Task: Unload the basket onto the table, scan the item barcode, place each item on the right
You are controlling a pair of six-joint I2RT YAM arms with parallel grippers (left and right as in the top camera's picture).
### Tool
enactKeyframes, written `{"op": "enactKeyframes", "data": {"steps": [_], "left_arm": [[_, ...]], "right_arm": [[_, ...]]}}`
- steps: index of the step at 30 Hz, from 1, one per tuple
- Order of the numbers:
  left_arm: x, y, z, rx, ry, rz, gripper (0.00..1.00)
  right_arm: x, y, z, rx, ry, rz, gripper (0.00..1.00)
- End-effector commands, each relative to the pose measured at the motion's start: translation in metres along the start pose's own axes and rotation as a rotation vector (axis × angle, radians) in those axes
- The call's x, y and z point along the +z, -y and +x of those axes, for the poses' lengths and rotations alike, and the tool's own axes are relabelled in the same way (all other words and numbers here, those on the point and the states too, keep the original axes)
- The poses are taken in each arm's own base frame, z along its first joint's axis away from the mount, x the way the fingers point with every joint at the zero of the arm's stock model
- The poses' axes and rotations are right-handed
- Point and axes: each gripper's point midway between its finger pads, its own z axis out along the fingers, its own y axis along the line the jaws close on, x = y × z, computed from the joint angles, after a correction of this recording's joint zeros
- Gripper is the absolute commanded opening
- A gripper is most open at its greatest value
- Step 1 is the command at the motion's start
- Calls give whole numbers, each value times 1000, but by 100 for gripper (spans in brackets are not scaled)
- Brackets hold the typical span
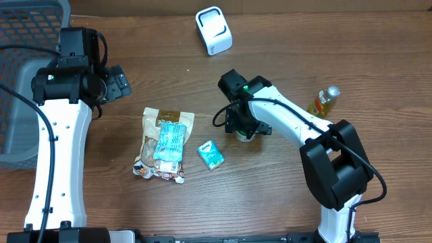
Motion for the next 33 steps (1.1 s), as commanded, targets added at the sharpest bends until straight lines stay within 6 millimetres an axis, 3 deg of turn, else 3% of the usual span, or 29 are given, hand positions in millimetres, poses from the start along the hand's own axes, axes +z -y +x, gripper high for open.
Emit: {"op": "enactKeyframes", "data": {"steps": [1,9,14,24,28,33], "left_arm": [[-4,-3,-4,7,18,-9,99],[-4,-3,-4,7,18,-9,100],[-4,-3,-4,7,18,-9,99],[-4,-3,-4,7,18,-9,100],[-4,-3,-4,7,18,-8,99],[-4,-3,-4,7,18,-9,99]], "right_arm": [[5,4,1,2,0,14,84],[5,4,-1,5,4,10,78],[5,4,-1,6,5,10,82],[3,5,-2,9,7,8,63],[-10,5,-8,24,13,-14,55],[-37,8,-13,55,8,-77,53]]}}
